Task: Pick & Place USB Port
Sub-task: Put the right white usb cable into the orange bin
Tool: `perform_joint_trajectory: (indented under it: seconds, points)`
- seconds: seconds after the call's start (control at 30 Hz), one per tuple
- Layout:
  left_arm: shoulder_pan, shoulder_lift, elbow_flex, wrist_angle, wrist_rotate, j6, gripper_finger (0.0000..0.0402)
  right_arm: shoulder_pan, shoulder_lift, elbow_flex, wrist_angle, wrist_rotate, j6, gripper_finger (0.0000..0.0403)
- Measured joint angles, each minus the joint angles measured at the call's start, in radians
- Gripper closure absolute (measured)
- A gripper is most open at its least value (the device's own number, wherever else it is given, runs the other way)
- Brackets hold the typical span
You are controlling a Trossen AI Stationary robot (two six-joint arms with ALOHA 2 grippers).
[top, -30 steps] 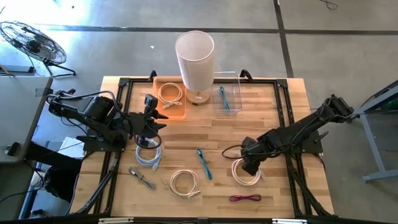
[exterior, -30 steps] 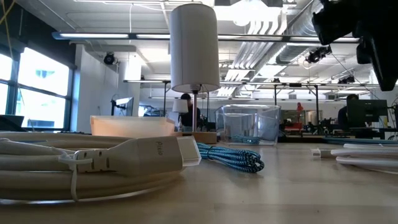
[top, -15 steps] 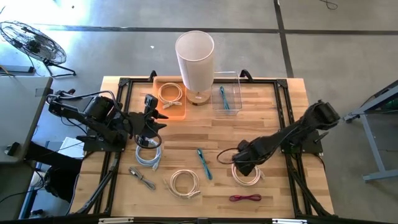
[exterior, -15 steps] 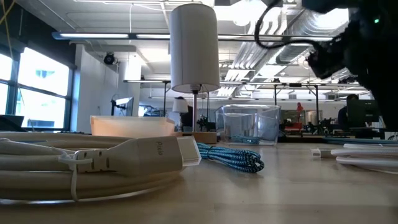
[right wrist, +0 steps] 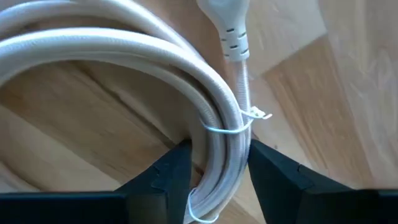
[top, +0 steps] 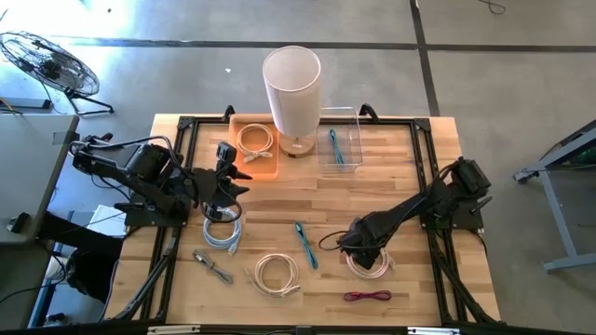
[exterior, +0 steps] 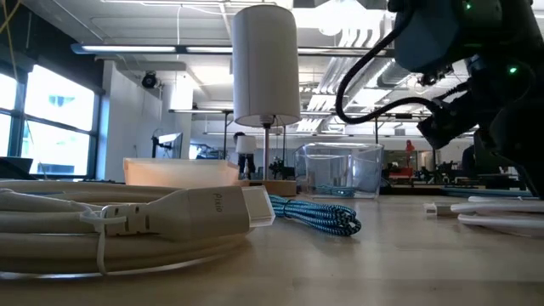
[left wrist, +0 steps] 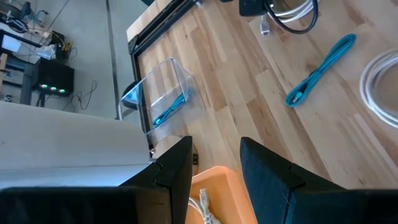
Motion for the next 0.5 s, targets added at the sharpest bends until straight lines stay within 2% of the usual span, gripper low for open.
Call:
perform_joint_trajectory:
  seconds: [0.2, 0.5]
  points:
    - [0.000, 0.000, 0.000, 0.000, 0.005, -0.008, 0.0270, 0.001, 0.020, 0.000, 0.016, 0.017, -0.077, 0.0352]
    - [0.000, 0.000, 0.000, 0.009, 0.008, -0.012, 0.0270, 0.003, -0.002, 0.001, 0.007, 0.081, -0.093, 0.0354]
